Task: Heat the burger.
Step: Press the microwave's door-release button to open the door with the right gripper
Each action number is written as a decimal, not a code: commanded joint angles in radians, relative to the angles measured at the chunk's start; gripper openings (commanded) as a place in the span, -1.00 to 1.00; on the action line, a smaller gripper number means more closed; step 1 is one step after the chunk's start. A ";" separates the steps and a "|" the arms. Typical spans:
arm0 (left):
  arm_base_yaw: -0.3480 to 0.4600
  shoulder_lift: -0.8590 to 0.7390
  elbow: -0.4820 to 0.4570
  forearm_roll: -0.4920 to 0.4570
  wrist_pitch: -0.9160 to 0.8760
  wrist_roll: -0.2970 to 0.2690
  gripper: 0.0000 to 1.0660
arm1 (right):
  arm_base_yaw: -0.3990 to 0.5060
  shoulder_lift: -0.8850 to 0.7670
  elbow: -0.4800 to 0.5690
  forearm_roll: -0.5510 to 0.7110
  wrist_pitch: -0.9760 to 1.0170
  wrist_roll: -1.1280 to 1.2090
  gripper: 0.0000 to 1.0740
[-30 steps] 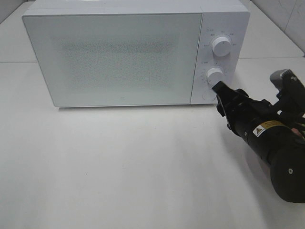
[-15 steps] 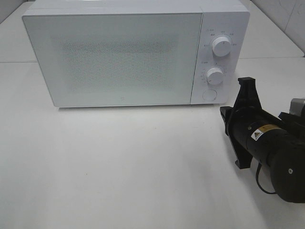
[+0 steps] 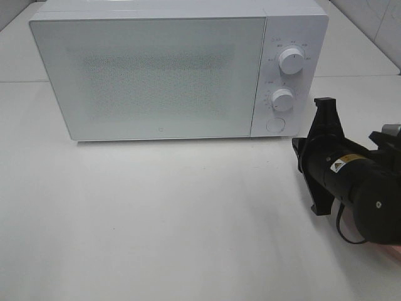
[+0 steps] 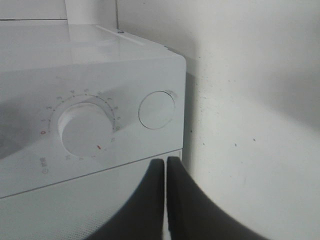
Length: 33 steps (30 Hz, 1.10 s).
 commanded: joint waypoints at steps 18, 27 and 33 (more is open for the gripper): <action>0.001 -0.020 0.000 -0.005 -0.014 0.000 0.84 | -0.082 0.198 -0.217 -0.112 0.070 -0.002 -1.00; 0.001 -0.020 0.000 -0.005 -0.014 -0.001 0.84 | -0.137 0.254 -0.286 -0.161 0.069 -0.001 -1.00; 0.001 -0.020 0.000 -0.005 -0.014 -0.001 0.84 | -0.137 0.276 -0.296 -0.155 0.068 0.002 -1.00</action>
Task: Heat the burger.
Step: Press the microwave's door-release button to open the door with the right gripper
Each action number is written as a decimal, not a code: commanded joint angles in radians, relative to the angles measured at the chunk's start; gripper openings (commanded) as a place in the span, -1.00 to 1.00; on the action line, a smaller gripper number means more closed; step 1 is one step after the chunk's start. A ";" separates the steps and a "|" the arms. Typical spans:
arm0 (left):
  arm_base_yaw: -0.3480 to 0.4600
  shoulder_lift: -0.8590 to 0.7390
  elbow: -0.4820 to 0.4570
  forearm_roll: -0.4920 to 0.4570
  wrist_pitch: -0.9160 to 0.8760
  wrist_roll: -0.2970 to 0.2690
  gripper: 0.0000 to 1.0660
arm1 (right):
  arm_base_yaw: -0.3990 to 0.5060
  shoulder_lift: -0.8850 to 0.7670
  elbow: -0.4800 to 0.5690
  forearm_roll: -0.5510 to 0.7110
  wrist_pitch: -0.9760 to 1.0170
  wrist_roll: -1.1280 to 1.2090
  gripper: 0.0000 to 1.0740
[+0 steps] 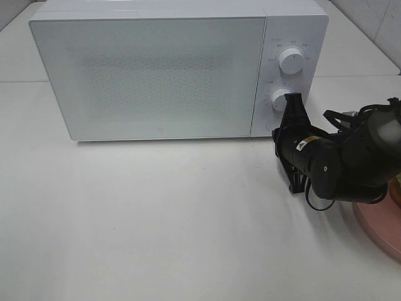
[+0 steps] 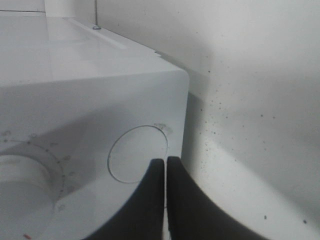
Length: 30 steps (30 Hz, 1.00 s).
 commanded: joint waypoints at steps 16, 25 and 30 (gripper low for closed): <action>0.001 -0.020 0.000 -0.005 -0.014 -0.001 0.84 | -0.040 0.001 -0.043 -0.061 -0.044 -0.002 -1.00; 0.001 -0.020 0.000 -0.005 -0.014 -0.001 0.84 | -0.051 0.003 -0.050 -0.058 -0.069 -0.007 -1.00; 0.001 -0.017 0.000 -0.005 -0.014 -0.001 0.84 | -0.051 0.033 -0.073 -0.084 -0.108 0.031 -1.00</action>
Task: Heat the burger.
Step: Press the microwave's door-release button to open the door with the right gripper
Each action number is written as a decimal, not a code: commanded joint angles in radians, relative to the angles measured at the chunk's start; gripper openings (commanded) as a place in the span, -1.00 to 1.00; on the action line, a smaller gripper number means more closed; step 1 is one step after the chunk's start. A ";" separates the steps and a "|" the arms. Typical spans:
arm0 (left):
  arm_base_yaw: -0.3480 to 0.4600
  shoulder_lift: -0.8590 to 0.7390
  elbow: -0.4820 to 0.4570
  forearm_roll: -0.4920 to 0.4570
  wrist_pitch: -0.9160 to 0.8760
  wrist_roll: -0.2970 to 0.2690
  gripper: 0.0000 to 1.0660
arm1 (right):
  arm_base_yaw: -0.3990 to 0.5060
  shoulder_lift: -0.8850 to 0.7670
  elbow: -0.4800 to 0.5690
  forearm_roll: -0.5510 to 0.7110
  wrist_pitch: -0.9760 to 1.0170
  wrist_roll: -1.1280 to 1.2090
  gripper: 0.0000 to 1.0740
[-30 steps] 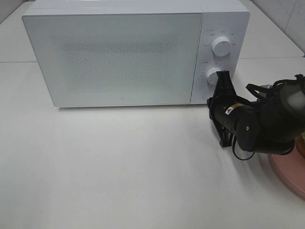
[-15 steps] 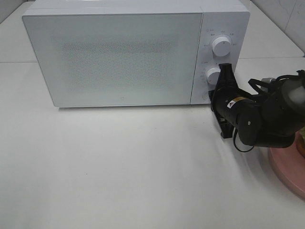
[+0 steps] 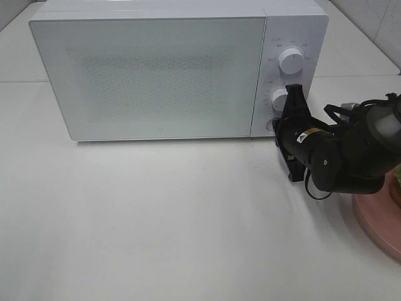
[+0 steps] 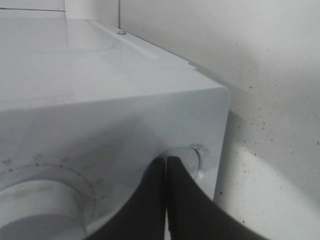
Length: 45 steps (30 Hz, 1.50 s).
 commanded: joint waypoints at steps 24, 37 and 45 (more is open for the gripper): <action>0.001 -0.013 0.000 -0.005 -0.014 -0.001 0.84 | -0.007 0.042 -0.125 0.044 -0.378 -0.023 -1.00; 0.001 -0.013 0.000 -0.005 -0.014 -0.001 0.84 | -0.020 0.060 -0.227 0.066 -0.448 -0.084 -1.00; 0.001 -0.013 0.000 -0.005 -0.014 -0.001 0.84 | -0.020 0.060 -0.227 0.062 -0.452 -0.095 -1.00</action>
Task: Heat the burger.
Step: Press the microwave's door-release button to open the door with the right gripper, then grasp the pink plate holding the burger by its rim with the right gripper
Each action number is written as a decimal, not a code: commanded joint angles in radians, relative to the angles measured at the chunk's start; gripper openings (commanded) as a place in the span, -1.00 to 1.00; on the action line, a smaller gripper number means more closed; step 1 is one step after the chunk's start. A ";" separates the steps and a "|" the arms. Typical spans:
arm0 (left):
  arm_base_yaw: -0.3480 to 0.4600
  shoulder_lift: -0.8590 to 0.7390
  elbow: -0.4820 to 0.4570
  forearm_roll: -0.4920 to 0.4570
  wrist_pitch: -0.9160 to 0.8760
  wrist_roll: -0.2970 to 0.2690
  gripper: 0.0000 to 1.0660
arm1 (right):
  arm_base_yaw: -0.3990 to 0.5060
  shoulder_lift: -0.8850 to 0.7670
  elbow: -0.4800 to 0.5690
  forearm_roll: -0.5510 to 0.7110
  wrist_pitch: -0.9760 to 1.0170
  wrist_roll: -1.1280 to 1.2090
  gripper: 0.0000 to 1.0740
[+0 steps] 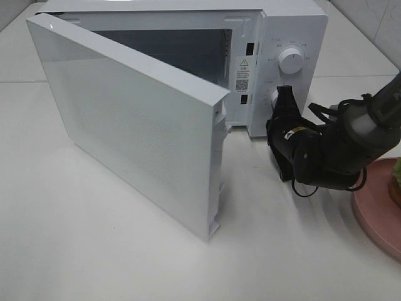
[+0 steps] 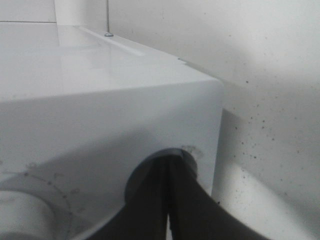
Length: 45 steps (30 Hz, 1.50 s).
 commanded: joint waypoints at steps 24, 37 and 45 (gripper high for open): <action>0.001 -0.013 0.000 -0.005 -0.014 -0.001 0.84 | -0.039 -0.116 0.029 -0.144 -0.032 0.049 -1.00; 0.001 -0.013 0.000 -0.005 -0.014 -0.001 0.84 | -0.039 -0.222 0.130 -0.232 0.212 0.018 -1.00; 0.001 -0.013 0.000 -0.005 -0.014 -0.001 0.84 | -0.039 -0.314 0.154 -0.396 0.417 -0.089 -1.00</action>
